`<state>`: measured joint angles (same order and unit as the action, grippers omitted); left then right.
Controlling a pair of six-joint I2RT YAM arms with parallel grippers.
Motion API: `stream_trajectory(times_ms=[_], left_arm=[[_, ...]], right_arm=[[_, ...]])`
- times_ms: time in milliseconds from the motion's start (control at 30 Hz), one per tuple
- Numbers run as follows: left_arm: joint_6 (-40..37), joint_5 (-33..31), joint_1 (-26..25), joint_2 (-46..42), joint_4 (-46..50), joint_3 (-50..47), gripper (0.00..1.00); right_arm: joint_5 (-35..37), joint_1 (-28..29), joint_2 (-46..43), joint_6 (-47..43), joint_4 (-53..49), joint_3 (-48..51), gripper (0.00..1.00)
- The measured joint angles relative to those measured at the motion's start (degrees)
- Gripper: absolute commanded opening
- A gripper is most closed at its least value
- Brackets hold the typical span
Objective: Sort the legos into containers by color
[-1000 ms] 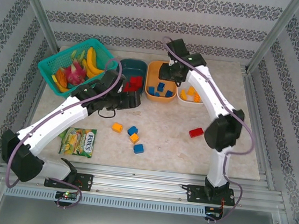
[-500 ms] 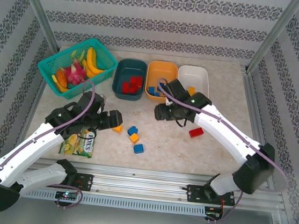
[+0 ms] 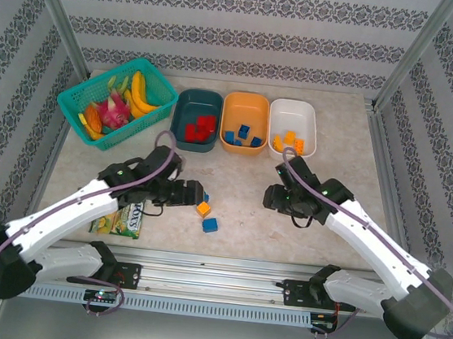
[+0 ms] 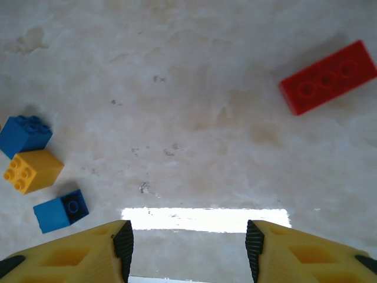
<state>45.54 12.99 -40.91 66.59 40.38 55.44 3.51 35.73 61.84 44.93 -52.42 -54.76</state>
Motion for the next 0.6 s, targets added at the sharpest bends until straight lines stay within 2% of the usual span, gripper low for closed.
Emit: stream_trajectory(times_ms=[300,600], left_arm=[[-12.4,0.3,-9.0,27.0,-6.3,21.3,0.77],[-18.5,2.0,-11.5,46.4,-10.4,35.4,0.77]], right_arm=[[-2.8,-6.0,-13.4,7.3,-10.9,-0.5,0.55],[-9.0,-6.4,-18.6,10.5,-23.2,-7.9,0.56]])
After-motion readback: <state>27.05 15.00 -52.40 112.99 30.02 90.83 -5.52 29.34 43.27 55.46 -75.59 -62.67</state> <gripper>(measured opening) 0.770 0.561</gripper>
